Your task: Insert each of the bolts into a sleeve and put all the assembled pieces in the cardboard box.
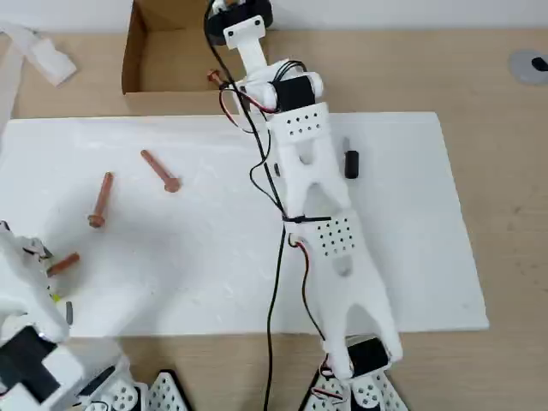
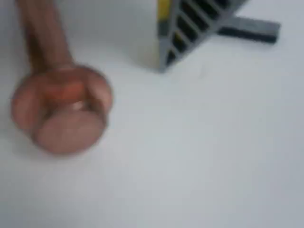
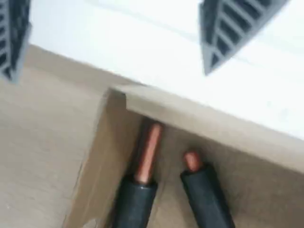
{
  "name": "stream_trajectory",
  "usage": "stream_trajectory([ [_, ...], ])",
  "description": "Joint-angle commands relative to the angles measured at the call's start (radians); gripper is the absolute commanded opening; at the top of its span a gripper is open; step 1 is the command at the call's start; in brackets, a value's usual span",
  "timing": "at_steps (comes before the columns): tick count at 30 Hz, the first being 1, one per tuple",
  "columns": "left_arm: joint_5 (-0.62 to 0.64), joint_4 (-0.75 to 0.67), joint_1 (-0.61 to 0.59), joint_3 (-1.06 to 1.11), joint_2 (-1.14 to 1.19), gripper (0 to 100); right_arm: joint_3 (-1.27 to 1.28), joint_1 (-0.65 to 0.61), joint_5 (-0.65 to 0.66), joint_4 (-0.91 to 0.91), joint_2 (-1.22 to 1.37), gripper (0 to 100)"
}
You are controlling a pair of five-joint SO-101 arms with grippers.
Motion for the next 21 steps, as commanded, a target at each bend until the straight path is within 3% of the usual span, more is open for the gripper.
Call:
stream_trajectory([
  [1,0.003,-0.018,-0.055,-0.083,0.079,29,-0.053,-0.001,0.0,0.005,-0.094,28.8],
  [10,-0.005,0.017,-0.115,-0.129,0.087,2,-0.053,-0.001,-0.002,0.005,-0.094,28.6],
  [21,-0.008,0.017,-0.124,-0.133,0.087,1,-0.053,-0.001,-0.002,0.017,-0.094,28.6],
])
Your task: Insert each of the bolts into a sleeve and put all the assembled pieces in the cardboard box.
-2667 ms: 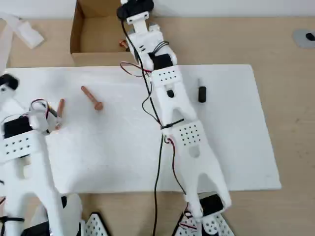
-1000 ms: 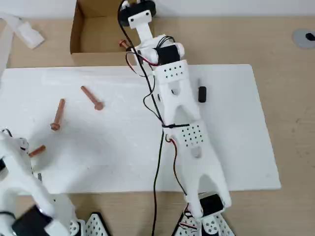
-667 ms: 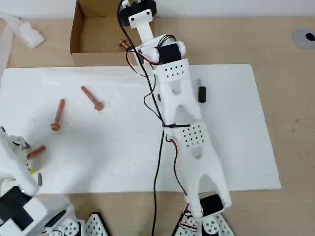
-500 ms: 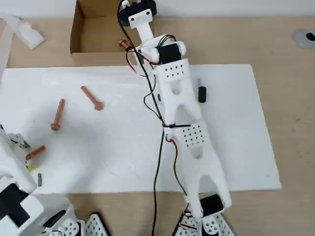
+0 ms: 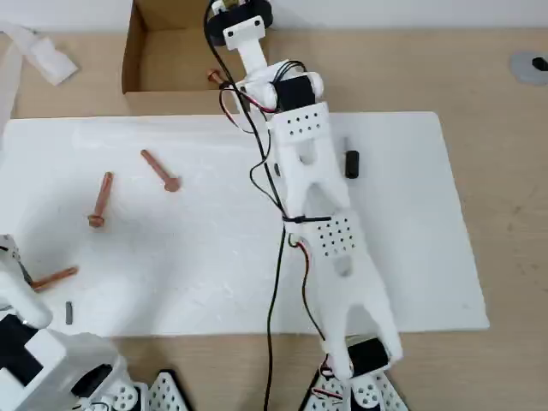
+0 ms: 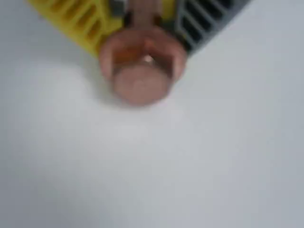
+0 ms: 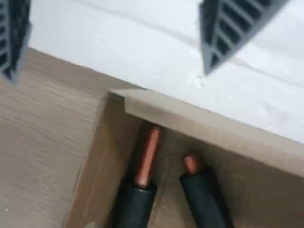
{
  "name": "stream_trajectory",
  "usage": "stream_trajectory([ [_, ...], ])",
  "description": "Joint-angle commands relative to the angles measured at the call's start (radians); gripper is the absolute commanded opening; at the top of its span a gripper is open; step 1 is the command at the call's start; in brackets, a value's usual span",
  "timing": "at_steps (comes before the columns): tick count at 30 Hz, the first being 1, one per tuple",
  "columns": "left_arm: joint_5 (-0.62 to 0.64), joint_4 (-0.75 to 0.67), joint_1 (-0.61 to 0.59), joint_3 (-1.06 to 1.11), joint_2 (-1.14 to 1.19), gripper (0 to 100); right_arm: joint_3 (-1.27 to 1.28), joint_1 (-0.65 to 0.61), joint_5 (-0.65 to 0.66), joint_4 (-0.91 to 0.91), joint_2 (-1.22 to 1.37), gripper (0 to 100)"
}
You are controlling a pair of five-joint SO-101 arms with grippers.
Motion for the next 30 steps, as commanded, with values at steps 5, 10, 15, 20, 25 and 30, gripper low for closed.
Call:
stream_trajectory([
  [5,-0.109,0.02,-0.021,-0.025,0.001,1,-0.053,-0.001,-0.002,0.06,-0.094,28.6],
  [10,-0.296,0.109,0.035,-0.166,-0.001,1,-0.053,-0.001,-0.023,0.143,-0.111,28.6],
  [15,-0.678,0.292,0.149,-0.462,-0.001,1,-0.053,-0.001,-0.203,0.308,-0.2,28.5],
  [20,-0.947,0.454,0.285,-0.674,-0.001,1,-0.008,0.018,-0.221,0.322,-0.294,28.5],
  [25,-1.148,0.612,0.37,-0.816,-0.001,1,0.191,0.036,-0.012,0.322,-0.446,28.5],
  [30,-1.171,0.611,0.367,-0.798,-0.09,1,0.542,0.117,0.377,0.322,-0.615,28.5],
])
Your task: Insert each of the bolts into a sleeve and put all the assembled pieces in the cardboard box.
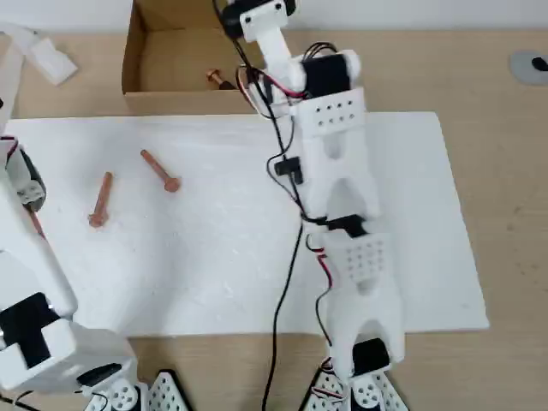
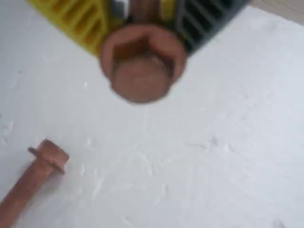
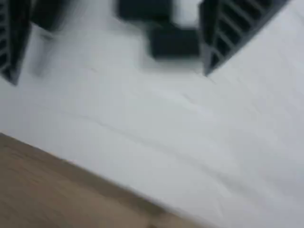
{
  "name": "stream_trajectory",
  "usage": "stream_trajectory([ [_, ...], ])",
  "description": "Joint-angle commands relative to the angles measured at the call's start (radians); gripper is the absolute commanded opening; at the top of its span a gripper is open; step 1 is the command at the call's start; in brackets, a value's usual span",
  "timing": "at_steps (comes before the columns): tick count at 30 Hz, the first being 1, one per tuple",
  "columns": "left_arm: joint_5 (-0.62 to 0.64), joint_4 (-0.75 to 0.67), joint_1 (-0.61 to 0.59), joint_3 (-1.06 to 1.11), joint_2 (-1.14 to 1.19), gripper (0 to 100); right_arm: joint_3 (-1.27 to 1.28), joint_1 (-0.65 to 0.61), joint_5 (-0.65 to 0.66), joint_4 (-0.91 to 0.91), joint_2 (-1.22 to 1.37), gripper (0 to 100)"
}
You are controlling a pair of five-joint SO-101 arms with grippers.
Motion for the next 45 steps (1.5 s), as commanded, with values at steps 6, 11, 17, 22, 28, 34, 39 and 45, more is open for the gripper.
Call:
stream_trajectory([
  [6,-0.121,0.011,0.069,0.077,-0.314,1,0.69,0.093,0.684,0.021,-0.34,28.8],
  [11,-0.123,-0.104,0.126,0.267,-0.565,1,0.825,0.077,0.825,0.02,-0.377,28.7],
  [17,-0.006,-0.417,0.127,0.62,-0.835,1,0.799,0.088,0.881,0.009,-0.28,28.6],
  [22,0.126,-0.582,0.126,0.856,-1.013,1,0.708,0.093,0.907,0.015,-0.143,28.8],
  [28,0.155,-0.644,0.13,1.002,-1.239,1,0.595,0.094,0.908,0.015,-0.031,28.8],
  [34,0.152,-0.641,0.132,1.099,-1.434,1,0.55,0.107,0.922,0.015,0.022,28.8],
  [39,0.15,-0.641,0.133,1.158,-1.547,1,0.552,0.127,0.939,0.015,0.05,28.8],
  [45,0.15,-0.635,0.133,1.197,-1.62,1,0.547,0.127,0.944,0.011,0.076,28.9],
])
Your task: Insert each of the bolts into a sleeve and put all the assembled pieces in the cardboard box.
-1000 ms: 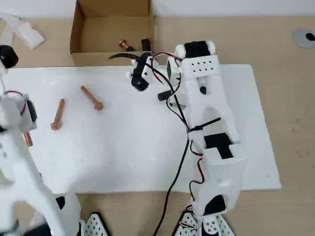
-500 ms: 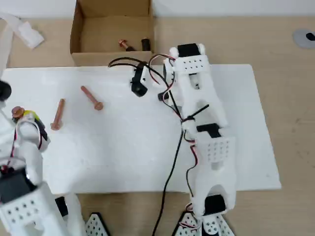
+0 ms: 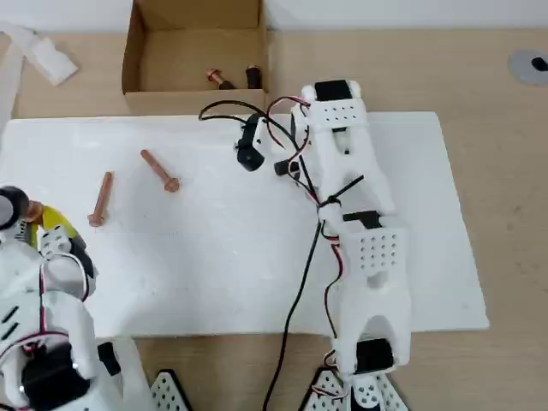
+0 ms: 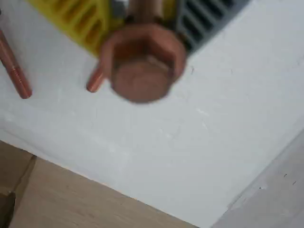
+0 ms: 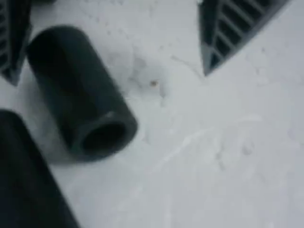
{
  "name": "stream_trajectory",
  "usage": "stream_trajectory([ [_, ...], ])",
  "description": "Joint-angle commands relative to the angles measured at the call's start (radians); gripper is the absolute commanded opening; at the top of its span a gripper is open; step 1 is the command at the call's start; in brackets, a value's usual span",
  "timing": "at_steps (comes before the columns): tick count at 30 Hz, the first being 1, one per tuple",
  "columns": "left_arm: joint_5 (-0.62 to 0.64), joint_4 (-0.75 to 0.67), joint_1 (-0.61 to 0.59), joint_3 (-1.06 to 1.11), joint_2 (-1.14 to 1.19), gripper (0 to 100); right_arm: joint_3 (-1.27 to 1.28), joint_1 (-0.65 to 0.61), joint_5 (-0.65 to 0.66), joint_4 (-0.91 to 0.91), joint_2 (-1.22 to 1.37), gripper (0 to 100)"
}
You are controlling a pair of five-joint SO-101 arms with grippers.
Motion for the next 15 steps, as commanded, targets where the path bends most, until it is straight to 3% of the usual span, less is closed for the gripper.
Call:
stream_trajectory([
  [1,0.002,-0.018,0.014,0.009,-0.031,1,-0.054,0.013,0.011,0.009,-0.005,29.0],
  [7,0.002,-0.018,0.014,0.046,-0.044,1,-0.054,0.013,0.011,0.008,-0.004,34.3],
  [15,0.002,-0.015,0.008,0.043,-0.044,1,-0.054,0.012,0.011,-0.015,0.059,34.3],
])
